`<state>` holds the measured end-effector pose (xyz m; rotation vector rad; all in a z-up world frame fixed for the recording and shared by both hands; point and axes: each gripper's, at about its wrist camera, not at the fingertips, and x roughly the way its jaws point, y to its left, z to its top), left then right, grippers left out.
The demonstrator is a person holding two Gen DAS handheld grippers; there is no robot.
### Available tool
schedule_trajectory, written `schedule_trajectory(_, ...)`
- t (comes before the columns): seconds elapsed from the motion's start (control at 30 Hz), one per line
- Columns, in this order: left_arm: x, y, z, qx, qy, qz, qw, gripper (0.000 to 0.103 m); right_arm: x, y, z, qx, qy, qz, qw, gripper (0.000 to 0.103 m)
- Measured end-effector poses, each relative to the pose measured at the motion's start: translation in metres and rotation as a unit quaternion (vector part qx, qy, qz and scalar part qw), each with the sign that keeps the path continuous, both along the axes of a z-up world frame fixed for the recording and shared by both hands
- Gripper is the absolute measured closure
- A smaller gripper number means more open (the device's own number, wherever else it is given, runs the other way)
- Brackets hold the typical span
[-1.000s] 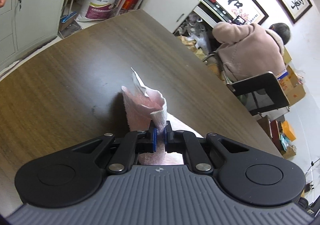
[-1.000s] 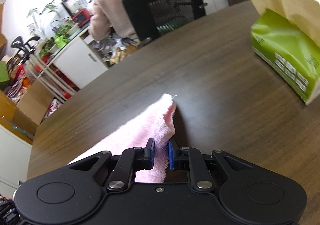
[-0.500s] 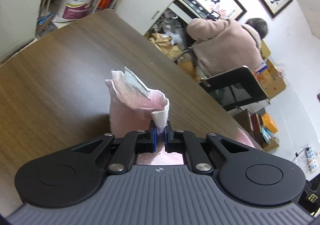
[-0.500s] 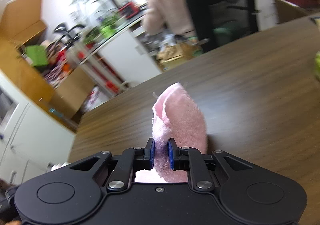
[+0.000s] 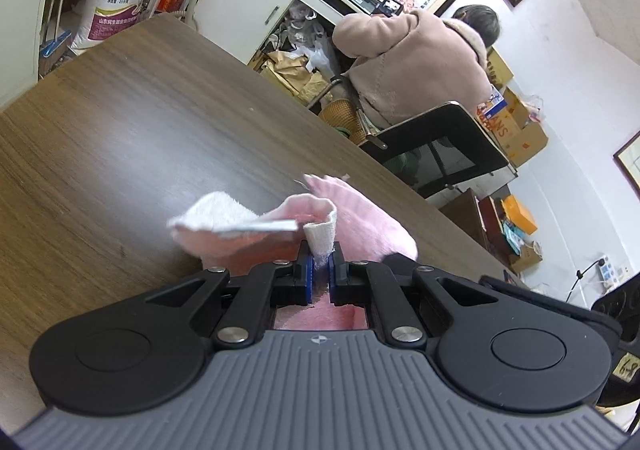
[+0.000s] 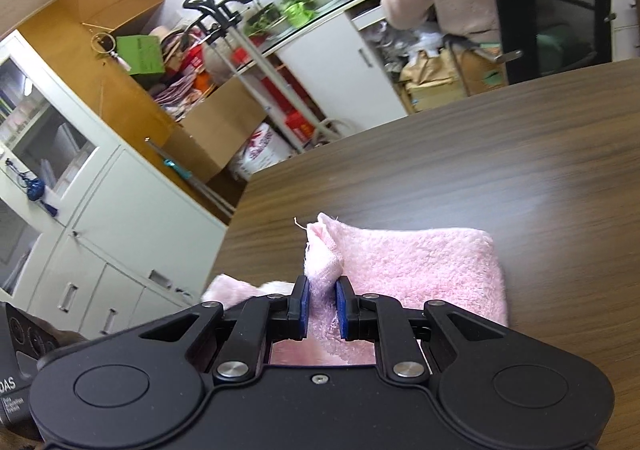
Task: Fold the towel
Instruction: 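Lift the strip end with both grippers and fold it over the towel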
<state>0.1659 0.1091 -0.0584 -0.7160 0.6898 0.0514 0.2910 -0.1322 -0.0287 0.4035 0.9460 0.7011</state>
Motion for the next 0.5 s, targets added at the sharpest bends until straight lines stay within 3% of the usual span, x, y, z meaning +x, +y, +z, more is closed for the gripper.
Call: schedule_trajectory(0.5, -0.025, 0.041, 0.000, -0.004, 0.009, 0.027, 0.9996, 0.097, -0.022, 0.059, 0.002, 0.025, 0.022, 0.042, 0.999, 0.090)
